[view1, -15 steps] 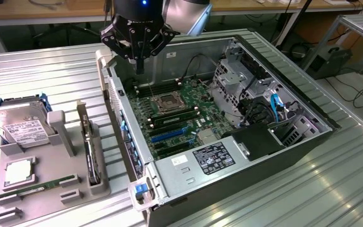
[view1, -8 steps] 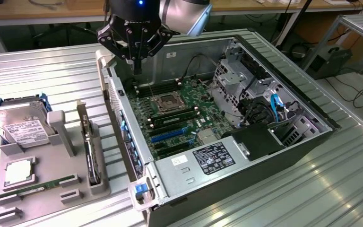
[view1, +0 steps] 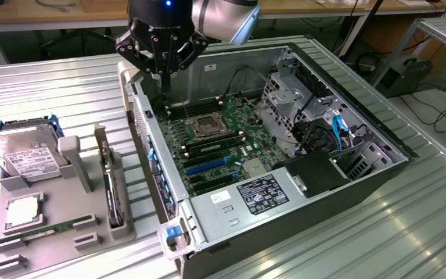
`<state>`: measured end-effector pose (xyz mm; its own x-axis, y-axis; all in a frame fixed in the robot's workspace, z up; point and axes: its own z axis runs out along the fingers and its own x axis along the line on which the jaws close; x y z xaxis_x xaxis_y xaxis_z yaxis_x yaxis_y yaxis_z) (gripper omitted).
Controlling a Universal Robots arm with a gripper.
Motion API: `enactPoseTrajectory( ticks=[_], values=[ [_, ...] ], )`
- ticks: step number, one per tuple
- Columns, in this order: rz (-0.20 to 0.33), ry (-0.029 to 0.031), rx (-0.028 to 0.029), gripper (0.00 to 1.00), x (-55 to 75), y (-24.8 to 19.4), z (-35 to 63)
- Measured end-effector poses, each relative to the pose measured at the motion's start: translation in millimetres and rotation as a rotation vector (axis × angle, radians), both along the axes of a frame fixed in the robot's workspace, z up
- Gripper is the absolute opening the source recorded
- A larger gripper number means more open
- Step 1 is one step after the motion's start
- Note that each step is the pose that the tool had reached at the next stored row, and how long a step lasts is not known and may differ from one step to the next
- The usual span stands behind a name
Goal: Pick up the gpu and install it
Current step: 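Reach for the gpu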
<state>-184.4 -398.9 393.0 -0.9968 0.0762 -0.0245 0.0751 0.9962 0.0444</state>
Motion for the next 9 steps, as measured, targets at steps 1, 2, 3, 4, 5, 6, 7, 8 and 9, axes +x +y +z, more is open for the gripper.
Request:
enactPoseTrajectory(
  ticks=[1,2,3,4,5,6,7,8,9],
  values=[
    [0.0,0.0,0.0,0.11,-0.6,0.0,0.0],
    [0.0,0.0,0.0,0.11,-1.1,0.0,0.0],
    [0.0,0.0,0.0,0.11,-1.7,0.0,0.0],
    [0.0,0.0,0.0,0.11,-2.4,0.0,0.0],
    [0.0,0.0,0.0,0.11,-2.9,0.0,0.0],
    [0.0,0.0,0.0,0.11,-3.4,0.0,0.0],
    [0.0,0.0,0.0,0.11,-4.0,0.0,0.0],
    [0.0,0.0,0.0001,0.11,-4.6,0.0,-0.1],
    [0.0,-0.0001,0.0001,0.11,-5.1,0.0,-0.1]
  ],
)
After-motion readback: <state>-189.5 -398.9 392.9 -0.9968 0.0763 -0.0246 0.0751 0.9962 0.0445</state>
